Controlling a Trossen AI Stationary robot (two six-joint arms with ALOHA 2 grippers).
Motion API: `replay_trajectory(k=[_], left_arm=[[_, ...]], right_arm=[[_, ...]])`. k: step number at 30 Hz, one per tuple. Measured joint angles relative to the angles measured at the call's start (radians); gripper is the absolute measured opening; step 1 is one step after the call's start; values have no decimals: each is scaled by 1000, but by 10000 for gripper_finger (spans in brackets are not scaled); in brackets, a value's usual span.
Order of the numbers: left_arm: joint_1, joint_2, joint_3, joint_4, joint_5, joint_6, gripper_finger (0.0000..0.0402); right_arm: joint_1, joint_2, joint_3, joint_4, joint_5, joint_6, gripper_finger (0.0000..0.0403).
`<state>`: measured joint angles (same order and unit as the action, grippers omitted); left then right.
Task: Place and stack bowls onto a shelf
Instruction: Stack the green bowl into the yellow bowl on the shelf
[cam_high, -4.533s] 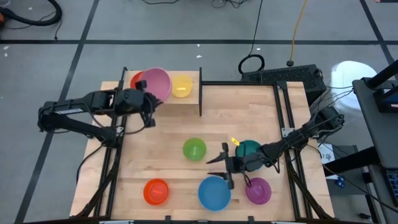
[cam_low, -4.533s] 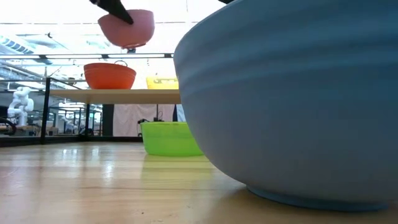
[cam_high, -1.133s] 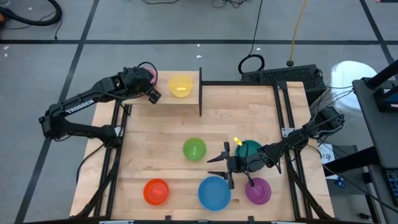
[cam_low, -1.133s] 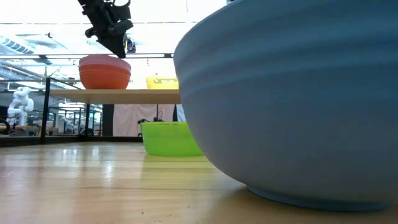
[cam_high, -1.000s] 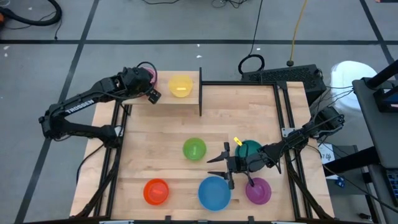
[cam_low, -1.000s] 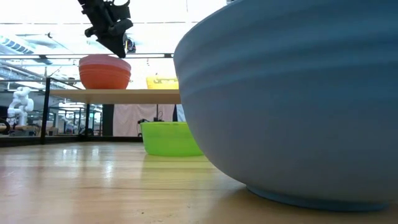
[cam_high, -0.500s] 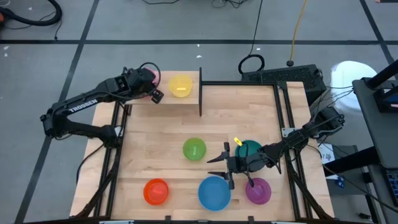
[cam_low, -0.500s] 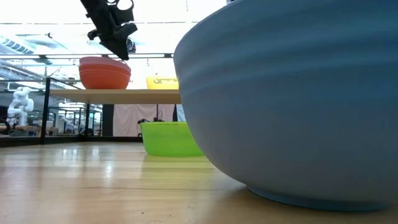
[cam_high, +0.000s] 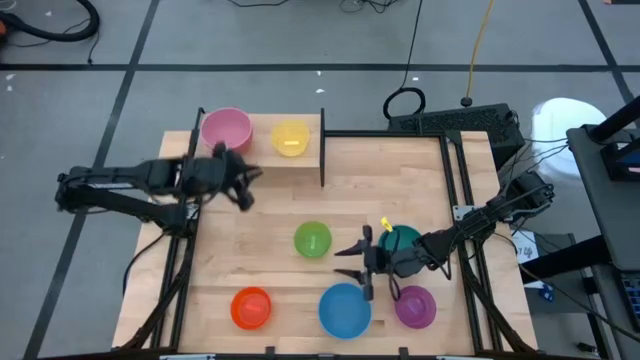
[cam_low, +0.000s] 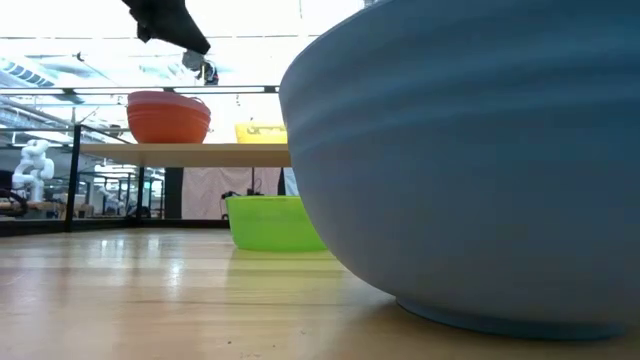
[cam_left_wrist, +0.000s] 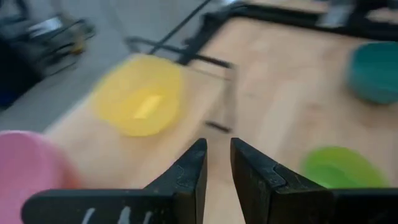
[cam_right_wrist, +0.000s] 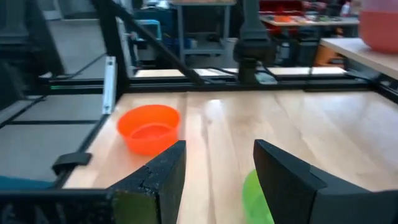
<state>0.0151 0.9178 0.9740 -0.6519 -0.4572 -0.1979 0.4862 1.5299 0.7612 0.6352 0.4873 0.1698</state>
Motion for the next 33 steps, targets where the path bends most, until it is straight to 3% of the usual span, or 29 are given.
replay_trajectory(k=[4,10,15,23,29,33], left_arm=[[-165,-59,-167,239,-7,-10,76],[-357,-59,-352,589,-12,117,76],[-445,-52,-431,701,-15,134,76],[-512,-52,-557,833,-30,75,76],[-553,-52,-655,906,-89,-13,76],[-579,-52,-680,904,-176,-49,76]], right_arm=[[-1,-19,33,-137,15,62,180],[1,-58,239,-703,9,288,180],[6,-27,399,-983,-40,366,180],[-88,174,558,-976,-77,249,180],[-151,325,662,-968,-238,123,180],[-179,372,678,-992,-281,84,180]])
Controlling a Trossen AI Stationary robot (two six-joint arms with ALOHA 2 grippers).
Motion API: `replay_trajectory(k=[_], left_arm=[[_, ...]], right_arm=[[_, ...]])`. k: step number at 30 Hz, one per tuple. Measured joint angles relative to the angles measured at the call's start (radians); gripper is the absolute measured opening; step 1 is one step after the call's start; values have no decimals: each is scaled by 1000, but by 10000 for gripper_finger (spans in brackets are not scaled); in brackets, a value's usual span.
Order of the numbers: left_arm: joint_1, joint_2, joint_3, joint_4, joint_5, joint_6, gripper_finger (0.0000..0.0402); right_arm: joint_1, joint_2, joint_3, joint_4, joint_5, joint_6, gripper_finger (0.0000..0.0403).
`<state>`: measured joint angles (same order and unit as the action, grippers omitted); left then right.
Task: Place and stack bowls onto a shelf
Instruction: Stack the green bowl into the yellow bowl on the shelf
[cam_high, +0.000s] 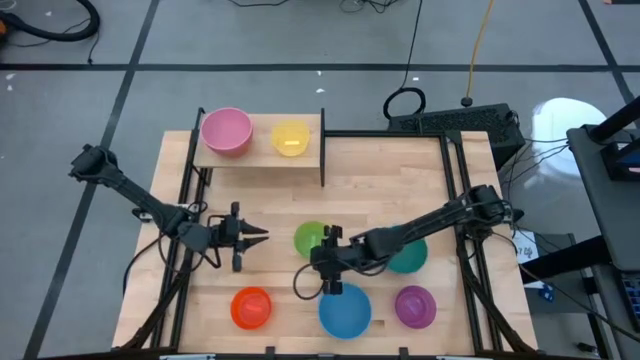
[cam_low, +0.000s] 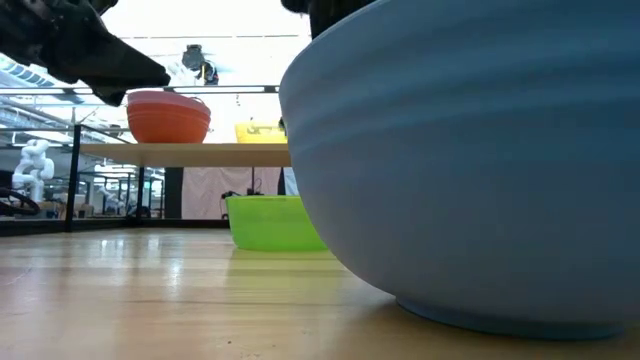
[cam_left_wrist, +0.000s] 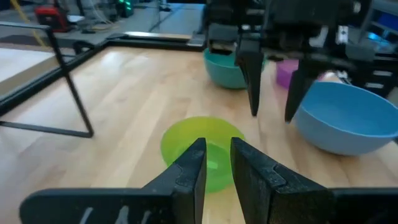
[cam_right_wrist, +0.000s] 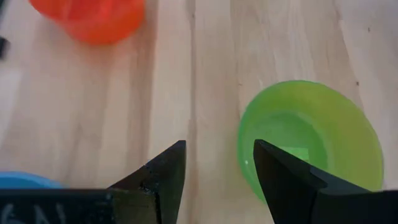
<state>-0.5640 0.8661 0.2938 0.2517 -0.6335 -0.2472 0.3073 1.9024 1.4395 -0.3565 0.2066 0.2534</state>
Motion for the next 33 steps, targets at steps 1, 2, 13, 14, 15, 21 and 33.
replay_trajectory(k=[1,2,13,14,15,21,33], left_arm=[[-7,0,-2,2,-17,-6,76],[-13,0,-5,2,-28,-12,76],[-36,0,-11,1,-51,-18,76],[-36,0,-11,1,-51,-18,76],[-36,0,-11,1,-51,-18,76],[-36,0,-11,-1,-51,-19,76],[-36,0,-11,-1,-50,-32,76]], right_arm=[[-2,7,0,0,1,-16,180],[-5,11,0,-2,0,-37,180],[-49,84,1,-29,-27,-117,158],[-55,89,1,-35,-25,-119,153],[-62,92,0,-35,-27,-122,146],[-93,92,-12,-30,-79,-162,97],[-105,64,-77,22,-107,-187,7]])
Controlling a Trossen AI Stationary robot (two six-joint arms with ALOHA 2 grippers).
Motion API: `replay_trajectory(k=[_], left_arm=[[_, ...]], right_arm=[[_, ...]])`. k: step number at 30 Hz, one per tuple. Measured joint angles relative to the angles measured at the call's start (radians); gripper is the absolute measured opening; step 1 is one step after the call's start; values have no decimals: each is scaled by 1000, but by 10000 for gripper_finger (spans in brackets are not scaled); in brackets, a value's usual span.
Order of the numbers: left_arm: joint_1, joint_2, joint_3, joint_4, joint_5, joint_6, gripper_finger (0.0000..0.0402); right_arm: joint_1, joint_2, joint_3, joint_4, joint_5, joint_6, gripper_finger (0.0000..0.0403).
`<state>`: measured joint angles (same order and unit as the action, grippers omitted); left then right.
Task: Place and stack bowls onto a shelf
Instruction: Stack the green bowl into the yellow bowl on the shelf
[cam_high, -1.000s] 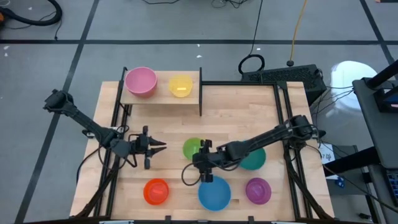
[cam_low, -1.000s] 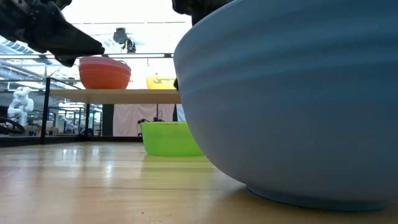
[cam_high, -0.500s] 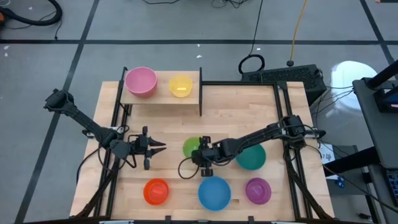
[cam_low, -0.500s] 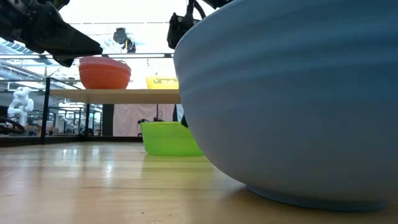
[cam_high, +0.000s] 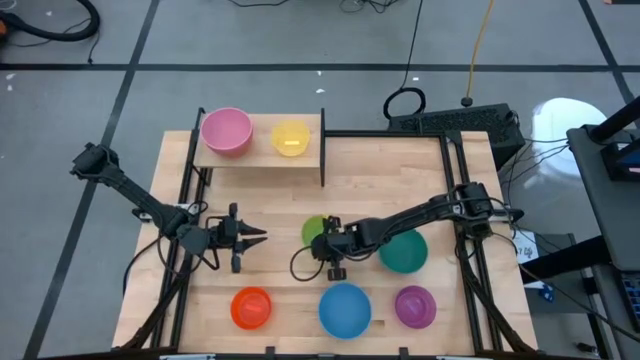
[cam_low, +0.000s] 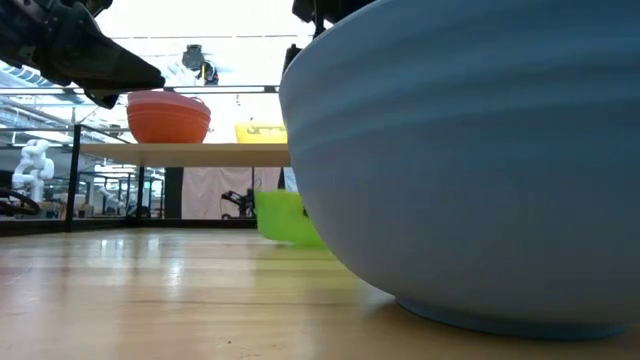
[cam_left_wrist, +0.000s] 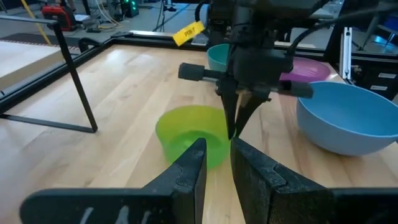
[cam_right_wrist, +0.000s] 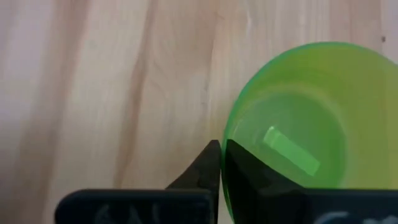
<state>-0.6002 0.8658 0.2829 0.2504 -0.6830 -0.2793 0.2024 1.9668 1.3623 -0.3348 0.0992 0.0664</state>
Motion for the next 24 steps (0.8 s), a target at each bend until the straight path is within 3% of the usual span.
replay_trajectory(k=[4,10,24], left_arm=[[0,0,0,0,1,0,76],[0,0,0,-16,1,-13,76],[0,116,0,0,2,-75,76]], right_arm=[[-2,-86,1,21,7,-13,2],[-20,-200,32,10,102,-48,1],[-215,-223,412,-111,242,-286,0]])
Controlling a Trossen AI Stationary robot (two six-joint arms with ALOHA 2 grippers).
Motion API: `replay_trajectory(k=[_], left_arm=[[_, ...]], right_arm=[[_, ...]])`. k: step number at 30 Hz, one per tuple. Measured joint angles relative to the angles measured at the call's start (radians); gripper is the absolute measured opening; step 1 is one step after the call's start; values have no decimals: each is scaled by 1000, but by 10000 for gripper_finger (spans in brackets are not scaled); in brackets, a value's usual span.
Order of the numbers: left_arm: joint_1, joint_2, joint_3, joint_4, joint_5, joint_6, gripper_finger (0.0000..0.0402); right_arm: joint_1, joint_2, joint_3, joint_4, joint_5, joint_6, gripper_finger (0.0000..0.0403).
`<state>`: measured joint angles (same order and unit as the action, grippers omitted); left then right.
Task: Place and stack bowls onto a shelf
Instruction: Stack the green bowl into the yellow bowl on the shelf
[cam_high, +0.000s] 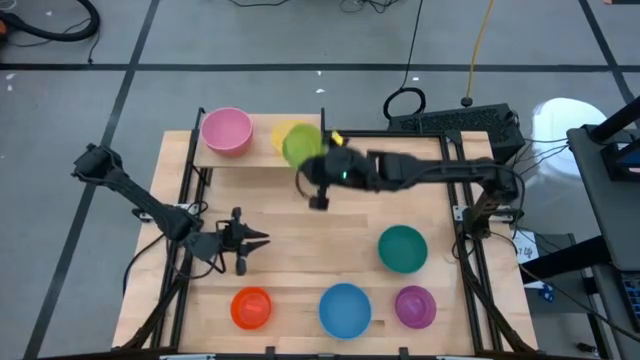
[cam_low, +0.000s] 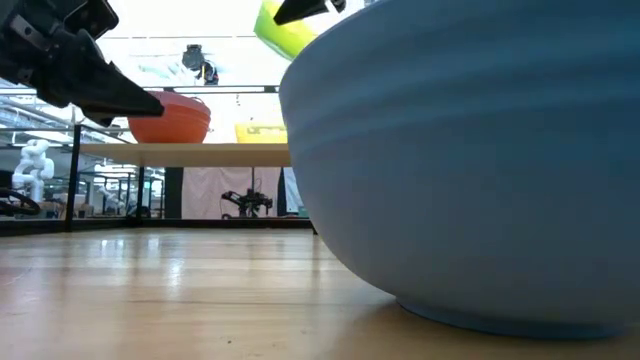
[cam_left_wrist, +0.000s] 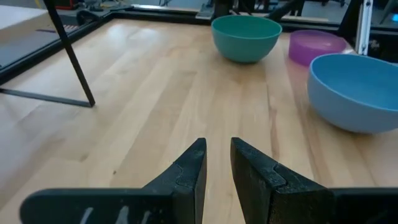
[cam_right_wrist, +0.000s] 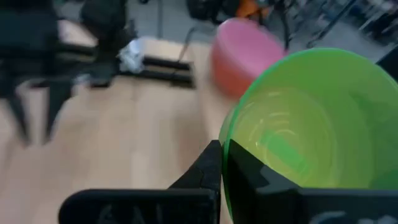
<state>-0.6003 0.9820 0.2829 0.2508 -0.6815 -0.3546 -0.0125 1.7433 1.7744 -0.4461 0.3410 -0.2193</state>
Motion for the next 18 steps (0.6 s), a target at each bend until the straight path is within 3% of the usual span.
replay_trajectory(k=[9,18], left_arm=[[0,72,0,113,-9,6,76],[1,75,0,122,-10,30,76]], right_arm=[[-129,41,136,6,-90,-96,0],[-192,132,197,56,-163,-122,0]])
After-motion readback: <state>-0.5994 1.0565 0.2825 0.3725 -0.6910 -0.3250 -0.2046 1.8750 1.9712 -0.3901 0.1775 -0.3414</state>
